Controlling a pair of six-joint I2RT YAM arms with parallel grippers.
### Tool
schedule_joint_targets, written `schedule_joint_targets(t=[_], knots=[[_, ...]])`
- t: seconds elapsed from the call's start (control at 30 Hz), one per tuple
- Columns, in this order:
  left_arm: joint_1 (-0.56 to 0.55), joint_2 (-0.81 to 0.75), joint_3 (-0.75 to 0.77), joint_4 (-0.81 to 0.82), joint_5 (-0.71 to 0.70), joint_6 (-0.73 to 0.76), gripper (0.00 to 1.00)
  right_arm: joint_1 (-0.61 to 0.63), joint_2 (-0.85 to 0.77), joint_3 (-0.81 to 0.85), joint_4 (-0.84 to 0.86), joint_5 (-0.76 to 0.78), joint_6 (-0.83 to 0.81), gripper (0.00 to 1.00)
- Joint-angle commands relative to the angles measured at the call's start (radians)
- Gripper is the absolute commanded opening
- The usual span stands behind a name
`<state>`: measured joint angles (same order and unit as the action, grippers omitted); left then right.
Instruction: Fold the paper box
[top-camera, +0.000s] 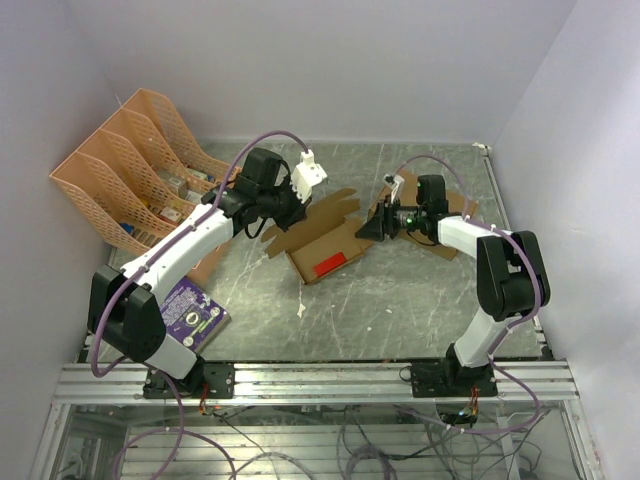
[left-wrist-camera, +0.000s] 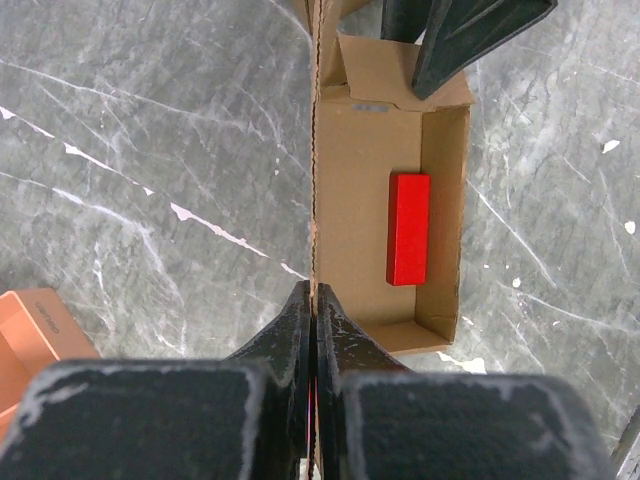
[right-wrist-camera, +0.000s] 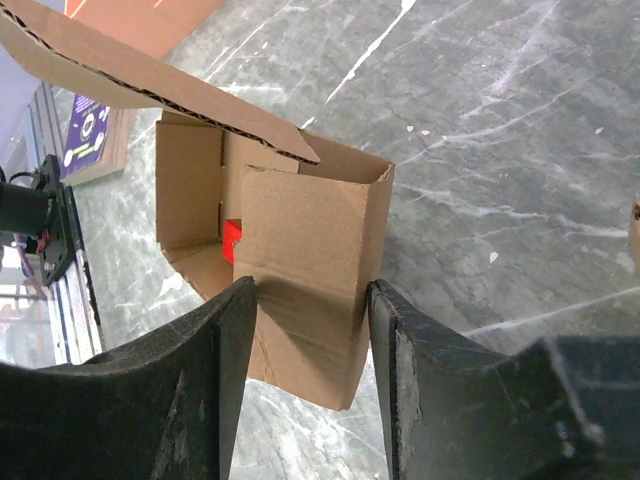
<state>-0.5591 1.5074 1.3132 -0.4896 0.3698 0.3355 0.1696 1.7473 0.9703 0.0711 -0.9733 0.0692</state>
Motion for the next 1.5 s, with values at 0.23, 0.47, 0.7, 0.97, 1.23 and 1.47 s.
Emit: schedule_joint_targets(t=[0.23, 0.47, 0.7, 0.97, 1.23, 1.47], knots=[[-0.006, -0.005, 0.010, 0.073, 0.024, -0.057, 0.07, 0.100, -0.017, 0.009, -0.040, 0.190, -0.084, 0.44], [-0.006, 0.034, 0.040, 0.071, 0.044, -0.131, 0.07, 0.188, -0.038, 0.023, -0.071, 0.485, -0.169, 0.31], [-0.007, 0.055, 0.053, 0.060, 0.042, -0.166, 0.07, 0.232, 0.000, 0.051, -0.047, 0.595, -0.179, 0.31], [-0.005, 0.074, 0.049, 0.057, 0.038, -0.197, 0.07, 0.258, 0.042, 0.082, -0.040, 0.674, -0.211, 0.36], [0.024, 0.103, 0.047, 0.048, 0.032, -0.250, 0.07, 0.275, 0.063, 0.042, 0.056, 0.604, -0.189, 0.36], [0.077, 0.096, 0.008, 0.087, 0.044, -0.301, 0.07, 0.272, 0.103, 0.041, 0.118, 0.554, -0.157, 0.37]])
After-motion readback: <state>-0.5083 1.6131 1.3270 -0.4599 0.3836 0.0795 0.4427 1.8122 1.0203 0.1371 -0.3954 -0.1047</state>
